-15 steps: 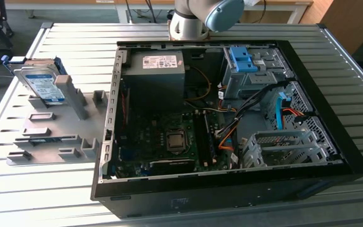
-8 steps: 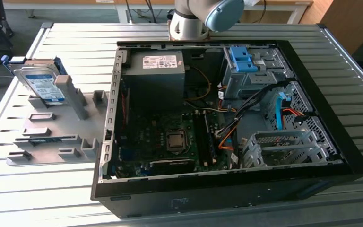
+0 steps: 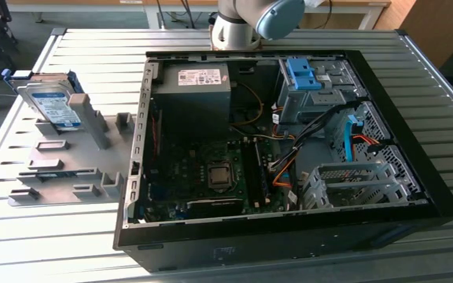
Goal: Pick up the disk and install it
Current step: 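Pick up the disk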
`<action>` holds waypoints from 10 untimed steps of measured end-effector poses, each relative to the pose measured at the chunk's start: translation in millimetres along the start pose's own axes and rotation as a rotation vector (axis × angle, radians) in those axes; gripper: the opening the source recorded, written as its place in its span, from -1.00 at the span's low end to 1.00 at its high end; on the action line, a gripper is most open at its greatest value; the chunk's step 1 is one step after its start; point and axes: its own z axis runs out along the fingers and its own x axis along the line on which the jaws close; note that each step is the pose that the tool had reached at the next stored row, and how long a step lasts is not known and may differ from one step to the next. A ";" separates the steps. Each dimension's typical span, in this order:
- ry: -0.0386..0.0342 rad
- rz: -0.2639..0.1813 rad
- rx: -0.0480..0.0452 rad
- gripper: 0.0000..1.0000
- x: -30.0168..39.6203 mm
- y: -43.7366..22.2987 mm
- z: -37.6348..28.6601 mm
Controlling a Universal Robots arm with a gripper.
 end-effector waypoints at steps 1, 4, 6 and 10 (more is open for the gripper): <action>0.0000 0.012 0.0001 -0.17 0.1 0.0 1.3; -0.0001 0.048 0.0009 -0.17 0.2 0.0 5.6; -0.0001 0.060 0.0011 -0.17 0.2 0.0 8.3; -0.0003 0.067 0.0013 -0.04 0.3 0.0 11.8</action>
